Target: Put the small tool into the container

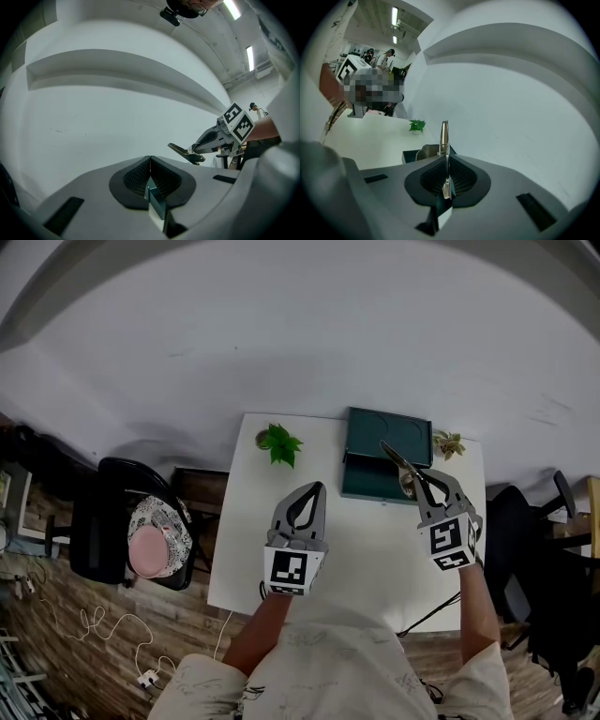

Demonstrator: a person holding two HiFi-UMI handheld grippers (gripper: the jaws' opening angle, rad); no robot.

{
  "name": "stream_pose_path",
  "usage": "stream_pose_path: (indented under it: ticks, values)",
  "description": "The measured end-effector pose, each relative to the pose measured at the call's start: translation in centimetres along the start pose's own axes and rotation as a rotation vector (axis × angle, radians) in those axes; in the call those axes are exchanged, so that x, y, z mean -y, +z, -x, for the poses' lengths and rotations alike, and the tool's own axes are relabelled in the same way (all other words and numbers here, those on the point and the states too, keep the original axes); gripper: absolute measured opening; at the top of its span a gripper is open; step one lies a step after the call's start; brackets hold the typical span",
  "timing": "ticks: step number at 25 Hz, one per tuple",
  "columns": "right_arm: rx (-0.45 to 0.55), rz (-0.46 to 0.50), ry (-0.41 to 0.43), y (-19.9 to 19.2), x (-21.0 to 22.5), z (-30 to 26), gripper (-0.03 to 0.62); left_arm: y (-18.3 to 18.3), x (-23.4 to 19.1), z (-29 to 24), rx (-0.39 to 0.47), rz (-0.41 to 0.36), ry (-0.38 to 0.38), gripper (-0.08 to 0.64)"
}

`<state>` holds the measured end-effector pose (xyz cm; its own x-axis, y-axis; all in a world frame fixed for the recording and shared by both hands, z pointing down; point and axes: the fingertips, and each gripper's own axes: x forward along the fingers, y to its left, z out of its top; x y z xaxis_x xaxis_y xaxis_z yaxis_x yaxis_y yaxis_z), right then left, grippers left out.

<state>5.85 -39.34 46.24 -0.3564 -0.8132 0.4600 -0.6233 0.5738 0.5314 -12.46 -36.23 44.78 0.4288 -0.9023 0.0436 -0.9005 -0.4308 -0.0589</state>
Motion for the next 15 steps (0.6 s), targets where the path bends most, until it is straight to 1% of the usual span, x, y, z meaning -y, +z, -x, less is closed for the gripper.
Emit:
stream_pose_path:
  ticks: [3,6,10,15]
  values:
    - [-0.036,0.091,0.018,-0.3,-0.5,-0.5,0.015,-0.3,0.1,0.1,-0.014,0.017,0.001,0.006]
    - [-0.072,0.179,0.043,-0.7,-1.3,-0.9,0.015,-0.3,0.1,0.2,-0.005,0.005,-0.001,0.006]
    - [-0.121,0.259,0.106,-1.6,-2.5,-1.6,0.015,-0.6,0.1,0.3,-0.01,0.001,-0.002,0.006]
    - [-0.176,0.357,0.154,-2.8,-3.7,-2.4,0.015,-0.8,0.0,0.4,-0.013,0.006,0.003,0.006]
